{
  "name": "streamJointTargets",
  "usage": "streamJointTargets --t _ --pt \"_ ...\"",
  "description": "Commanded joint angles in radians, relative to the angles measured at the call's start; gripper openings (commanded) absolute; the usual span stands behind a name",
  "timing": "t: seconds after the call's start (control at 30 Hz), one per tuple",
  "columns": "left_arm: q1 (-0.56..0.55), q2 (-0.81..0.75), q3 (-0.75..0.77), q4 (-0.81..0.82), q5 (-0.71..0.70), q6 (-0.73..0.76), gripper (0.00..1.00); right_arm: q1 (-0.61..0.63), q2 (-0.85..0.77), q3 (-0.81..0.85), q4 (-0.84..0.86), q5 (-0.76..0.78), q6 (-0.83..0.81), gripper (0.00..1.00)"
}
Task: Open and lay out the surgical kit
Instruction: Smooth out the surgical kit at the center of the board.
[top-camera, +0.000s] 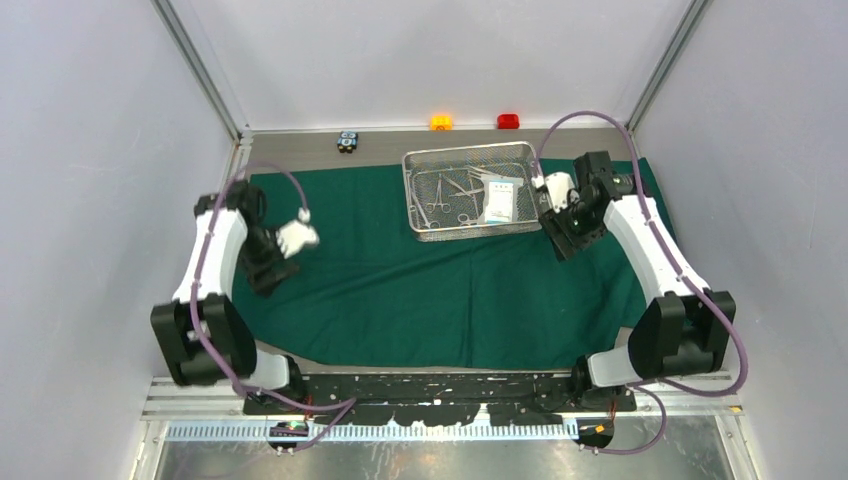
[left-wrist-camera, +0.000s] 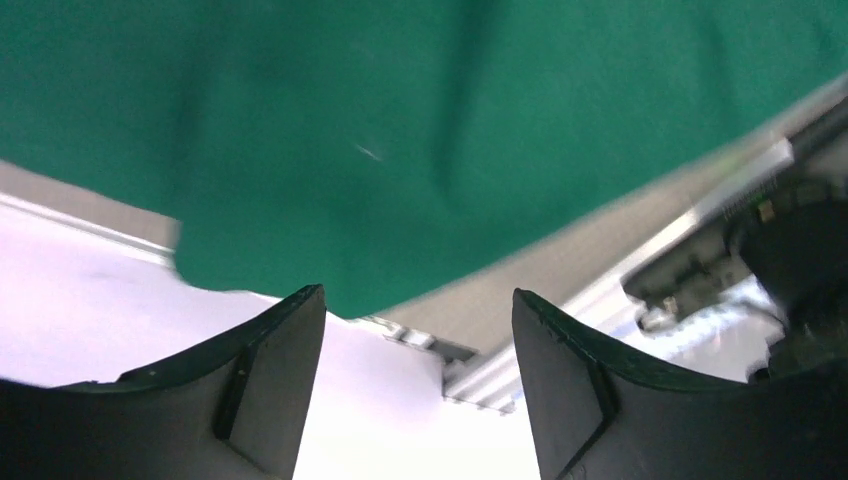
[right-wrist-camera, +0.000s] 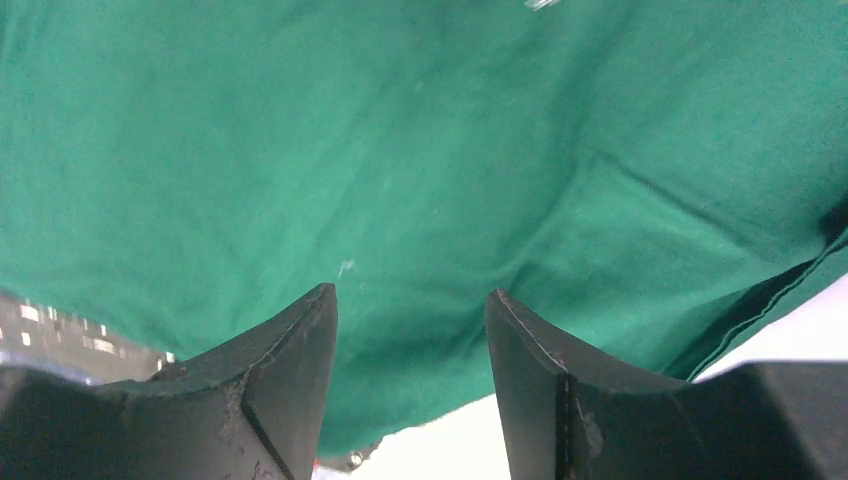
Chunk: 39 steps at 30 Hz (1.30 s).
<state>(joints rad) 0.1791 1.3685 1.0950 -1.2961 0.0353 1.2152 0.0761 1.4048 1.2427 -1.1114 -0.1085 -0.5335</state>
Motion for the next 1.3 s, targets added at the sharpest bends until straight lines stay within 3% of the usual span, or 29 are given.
streamJointTargets --t 0.0,0.13,0.33,0.5,0.63,0.87,1.03,1.13,1.27 --pt "0.007 0.211 0.235 0.156 0.228 -0.335 0.71 -0.041 0.07 0.093 0.225 0.074 0.212 0.61" --pt "0.005 0.428 0.391 0.289 0.252 -0.597 0.72 -0.097 0.149 0.162 0.315 0.056 0.314 0.61" --pt "-0.048 0.679 0.613 0.352 0.259 -0.839 0.78 -0.123 0.237 0.22 0.362 0.054 0.362 0.61" --pt "-0.152 0.735 0.627 0.464 0.102 -0.847 0.83 -0.145 0.26 0.217 0.364 0.042 0.352 0.61" --pt "-0.17 0.768 0.643 0.495 0.043 -0.841 0.84 -0.162 0.268 0.201 0.364 0.022 0.343 0.61" --pt "-0.171 0.786 0.647 0.556 0.035 -0.811 0.85 -0.186 0.285 0.189 0.362 0.005 0.324 0.6" --pt "-0.171 0.845 0.698 0.49 0.061 -0.77 0.85 -0.196 0.306 0.189 0.363 -0.001 0.317 0.6" --pt "-0.17 0.872 0.709 0.45 0.078 -0.755 0.8 -0.207 0.316 0.193 0.363 0.004 0.311 0.6" --pt "-0.17 0.888 0.702 0.424 0.105 -0.743 0.64 -0.221 0.33 0.212 0.359 0.005 0.305 0.59"
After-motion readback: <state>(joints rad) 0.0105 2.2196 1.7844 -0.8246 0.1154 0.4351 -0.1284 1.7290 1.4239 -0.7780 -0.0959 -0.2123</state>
